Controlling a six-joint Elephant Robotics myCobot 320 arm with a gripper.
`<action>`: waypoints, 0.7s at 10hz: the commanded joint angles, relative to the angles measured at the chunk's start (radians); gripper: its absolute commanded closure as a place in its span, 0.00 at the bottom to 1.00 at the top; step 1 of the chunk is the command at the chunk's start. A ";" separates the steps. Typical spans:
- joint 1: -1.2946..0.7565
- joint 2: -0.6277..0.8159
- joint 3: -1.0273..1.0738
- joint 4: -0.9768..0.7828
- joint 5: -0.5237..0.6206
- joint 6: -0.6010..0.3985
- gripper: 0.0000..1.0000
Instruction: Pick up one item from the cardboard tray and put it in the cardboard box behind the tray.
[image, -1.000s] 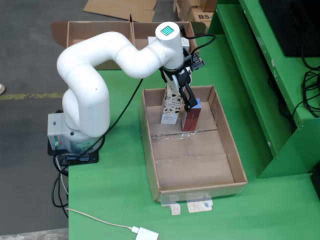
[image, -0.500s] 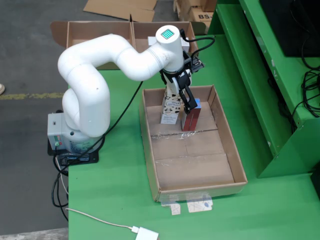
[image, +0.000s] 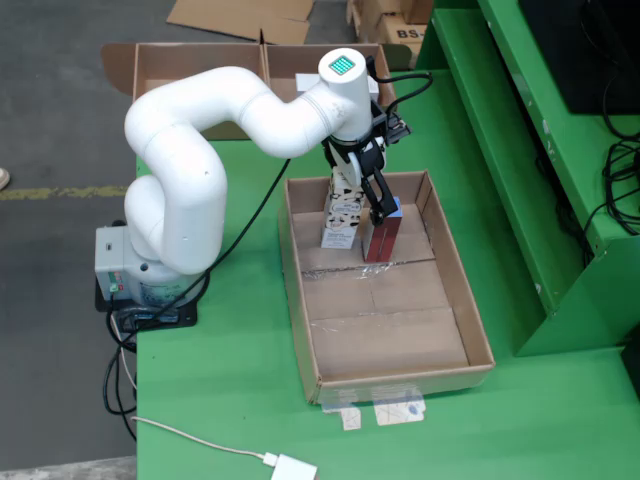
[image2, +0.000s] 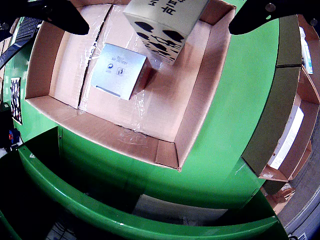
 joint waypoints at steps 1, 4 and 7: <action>0.013 -0.005 0.062 -0.004 -0.009 0.009 0.00; 0.014 -0.008 0.053 -0.006 -0.009 0.018 0.00; 0.009 0.009 0.003 0.013 -0.001 0.022 0.00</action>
